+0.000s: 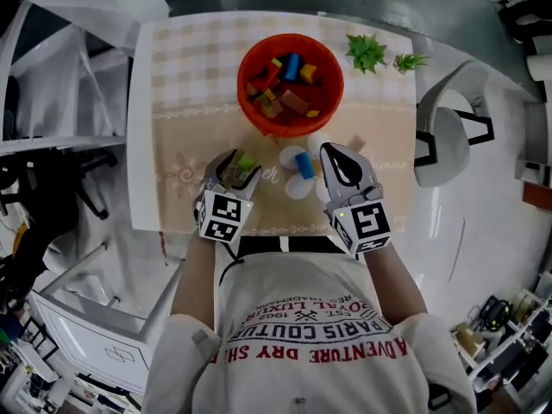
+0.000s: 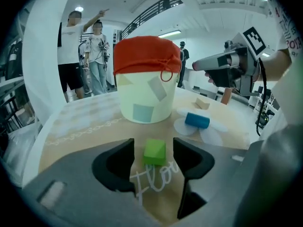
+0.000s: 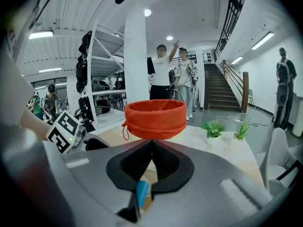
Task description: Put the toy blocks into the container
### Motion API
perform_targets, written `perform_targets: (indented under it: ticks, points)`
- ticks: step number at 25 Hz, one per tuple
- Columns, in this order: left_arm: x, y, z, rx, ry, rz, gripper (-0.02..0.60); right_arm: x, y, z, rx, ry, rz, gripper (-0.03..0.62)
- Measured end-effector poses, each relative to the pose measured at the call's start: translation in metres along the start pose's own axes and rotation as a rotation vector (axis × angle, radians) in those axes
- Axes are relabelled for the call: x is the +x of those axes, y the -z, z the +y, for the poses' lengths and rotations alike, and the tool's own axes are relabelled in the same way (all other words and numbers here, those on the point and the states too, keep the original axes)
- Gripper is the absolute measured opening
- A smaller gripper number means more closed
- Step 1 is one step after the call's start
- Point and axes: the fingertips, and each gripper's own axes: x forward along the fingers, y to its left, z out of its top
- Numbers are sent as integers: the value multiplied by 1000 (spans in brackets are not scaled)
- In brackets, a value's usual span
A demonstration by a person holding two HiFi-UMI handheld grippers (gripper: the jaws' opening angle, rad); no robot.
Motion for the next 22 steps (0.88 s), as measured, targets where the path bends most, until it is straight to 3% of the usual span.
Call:
perform_targets:
  ticks: [4, 11, 22]
  points:
    - [7, 14, 0, 14, 0, 43, 165, -3, 8, 1, 12, 12, 12, 2]
    - [-7, 4, 0, 10, 0, 6, 161, -15, 2, 6, 2, 26, -12, 2]
    - [-67, -108, 3, 100, -63, -214, 161, -36, -45, 9, -54, 52, -117, 2]
